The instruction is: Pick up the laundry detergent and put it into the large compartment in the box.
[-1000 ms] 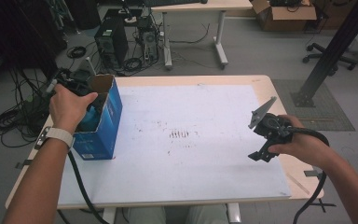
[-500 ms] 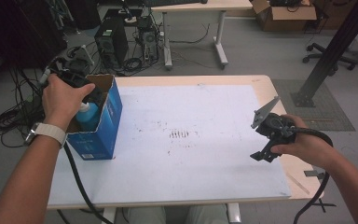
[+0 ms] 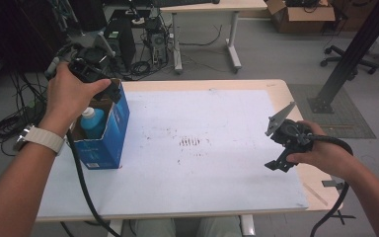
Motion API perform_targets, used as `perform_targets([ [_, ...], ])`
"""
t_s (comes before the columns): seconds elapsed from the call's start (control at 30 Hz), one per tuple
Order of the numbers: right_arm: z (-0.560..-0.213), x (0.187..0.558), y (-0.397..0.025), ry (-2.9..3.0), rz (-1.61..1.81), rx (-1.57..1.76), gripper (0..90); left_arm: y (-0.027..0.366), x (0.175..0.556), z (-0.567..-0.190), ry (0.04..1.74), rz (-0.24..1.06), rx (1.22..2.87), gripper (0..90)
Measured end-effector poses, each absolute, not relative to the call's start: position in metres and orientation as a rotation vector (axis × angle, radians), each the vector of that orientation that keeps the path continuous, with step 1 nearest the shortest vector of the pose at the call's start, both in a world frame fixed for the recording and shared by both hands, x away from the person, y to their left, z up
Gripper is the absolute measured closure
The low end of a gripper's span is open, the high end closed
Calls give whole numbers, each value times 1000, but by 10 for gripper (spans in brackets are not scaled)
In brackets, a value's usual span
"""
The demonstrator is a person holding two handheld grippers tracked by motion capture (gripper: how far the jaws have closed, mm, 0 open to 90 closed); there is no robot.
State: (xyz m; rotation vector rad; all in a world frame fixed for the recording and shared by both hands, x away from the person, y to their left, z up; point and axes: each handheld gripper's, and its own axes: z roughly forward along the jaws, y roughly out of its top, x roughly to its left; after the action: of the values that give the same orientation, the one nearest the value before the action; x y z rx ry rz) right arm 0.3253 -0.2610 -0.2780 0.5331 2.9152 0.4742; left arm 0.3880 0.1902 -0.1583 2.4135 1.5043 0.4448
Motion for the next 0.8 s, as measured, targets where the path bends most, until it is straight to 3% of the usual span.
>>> perform_targets([
  [0.8, -276, 323, -261, 2910, 478, 533, 94, 116, 355, -146, 1014, 352, 2606, 214],
])
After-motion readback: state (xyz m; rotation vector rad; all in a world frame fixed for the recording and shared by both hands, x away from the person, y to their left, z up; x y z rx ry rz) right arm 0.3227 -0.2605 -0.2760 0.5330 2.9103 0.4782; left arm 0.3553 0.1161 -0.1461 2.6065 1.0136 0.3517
